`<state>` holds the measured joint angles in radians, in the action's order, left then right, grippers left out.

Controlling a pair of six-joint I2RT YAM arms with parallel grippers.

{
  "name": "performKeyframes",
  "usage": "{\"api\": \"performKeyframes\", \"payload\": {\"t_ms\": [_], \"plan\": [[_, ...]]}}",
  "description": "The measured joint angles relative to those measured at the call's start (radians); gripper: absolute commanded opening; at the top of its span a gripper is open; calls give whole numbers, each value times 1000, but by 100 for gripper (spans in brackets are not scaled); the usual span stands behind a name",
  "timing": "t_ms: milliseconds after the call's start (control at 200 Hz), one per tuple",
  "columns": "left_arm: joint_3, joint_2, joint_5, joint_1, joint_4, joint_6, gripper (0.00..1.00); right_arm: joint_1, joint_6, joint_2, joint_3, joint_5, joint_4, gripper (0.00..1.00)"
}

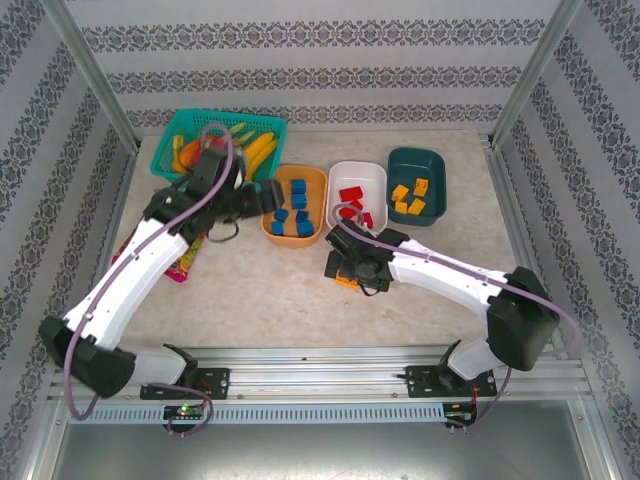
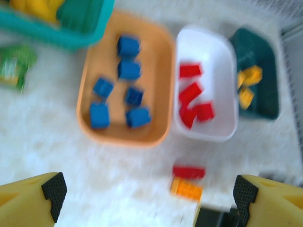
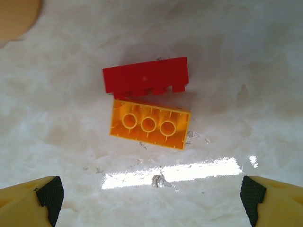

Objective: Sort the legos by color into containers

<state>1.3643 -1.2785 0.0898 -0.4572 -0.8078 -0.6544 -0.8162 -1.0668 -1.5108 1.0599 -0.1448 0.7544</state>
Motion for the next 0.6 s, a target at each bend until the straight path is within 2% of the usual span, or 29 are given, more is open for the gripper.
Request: {"api": "performKeyframes", "payload": {"t_ms": [135,230,400,605], "plan": [[-256,166,44,-7,9,-71,94,0,-41,-92,19,-1,-11,98],[-356,287,65,-14,8,-104,93,0,-61,-155,40,-4,-16,97],[-422,450,79,-15,7,-133,93,1,-73,-220,52,-5,-25,96],[-443,474,91,-15,9,-147,93,6,-80,-281,63,-4,-44,88]]}}
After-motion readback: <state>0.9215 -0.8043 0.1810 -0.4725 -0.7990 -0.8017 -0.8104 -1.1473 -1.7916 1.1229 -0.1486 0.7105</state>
